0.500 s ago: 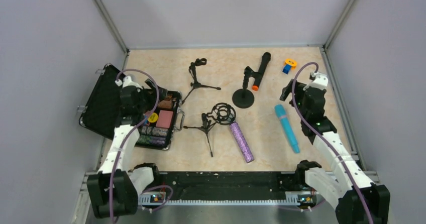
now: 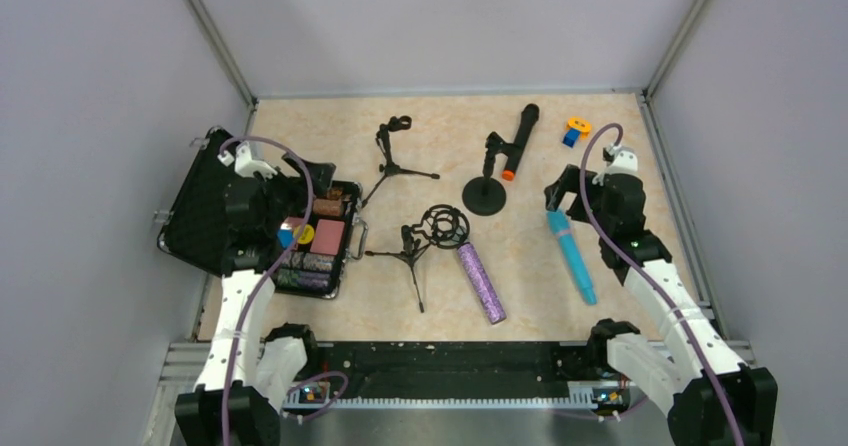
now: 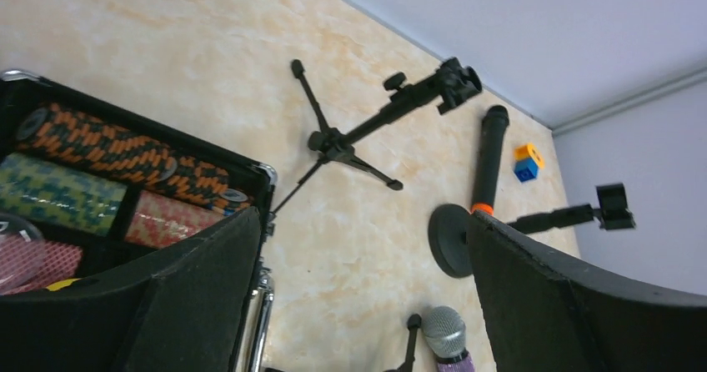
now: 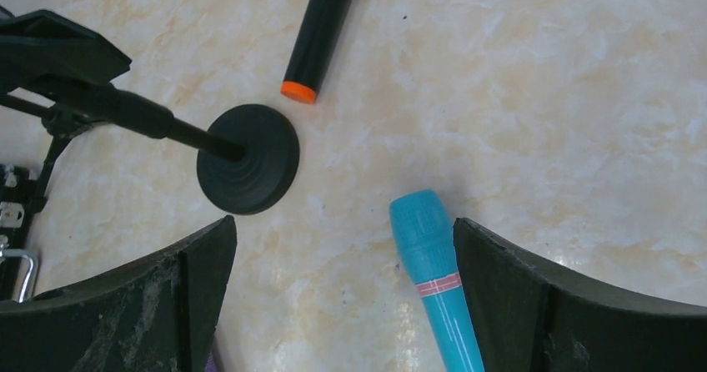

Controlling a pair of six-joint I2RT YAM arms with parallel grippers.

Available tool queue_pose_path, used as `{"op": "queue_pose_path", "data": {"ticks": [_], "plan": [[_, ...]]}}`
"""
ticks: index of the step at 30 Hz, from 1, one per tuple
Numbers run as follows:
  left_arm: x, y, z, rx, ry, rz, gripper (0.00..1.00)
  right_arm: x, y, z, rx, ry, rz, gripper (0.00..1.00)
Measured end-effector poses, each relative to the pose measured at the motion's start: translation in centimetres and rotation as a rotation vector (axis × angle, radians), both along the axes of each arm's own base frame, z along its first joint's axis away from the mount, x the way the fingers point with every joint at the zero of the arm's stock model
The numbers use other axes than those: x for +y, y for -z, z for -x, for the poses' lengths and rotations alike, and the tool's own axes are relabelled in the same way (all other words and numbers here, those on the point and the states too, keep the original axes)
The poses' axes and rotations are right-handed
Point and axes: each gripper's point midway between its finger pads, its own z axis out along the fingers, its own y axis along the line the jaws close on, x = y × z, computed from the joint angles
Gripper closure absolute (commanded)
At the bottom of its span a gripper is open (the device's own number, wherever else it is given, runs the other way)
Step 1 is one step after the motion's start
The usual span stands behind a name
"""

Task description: Attach the microphones to the stand

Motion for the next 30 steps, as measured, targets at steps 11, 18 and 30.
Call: {"op": "queue_pose_path", "data": {"ticks": [11, 18, 30], "plan": [[-3.5, 0.5, -0.7, 0.139, 0.193, 0.106, 0.01, 2.6, 1.2, 1.4, 0.109, -0.135, -0.064, 0.01], [-8.8, -1.4, -1.3, 0.240, 0.355, 0.015, 0.01, 3.2, 2.1, 1.9, 0.157, -0.163, -0.088, 0.01], [-14.6, -0.1, 0.6, 0.264, 0.482, -0.344, 0.01, 5.1, 2.3, 3.0, 0.186, -0.275, -0.134, 0.01]]}}
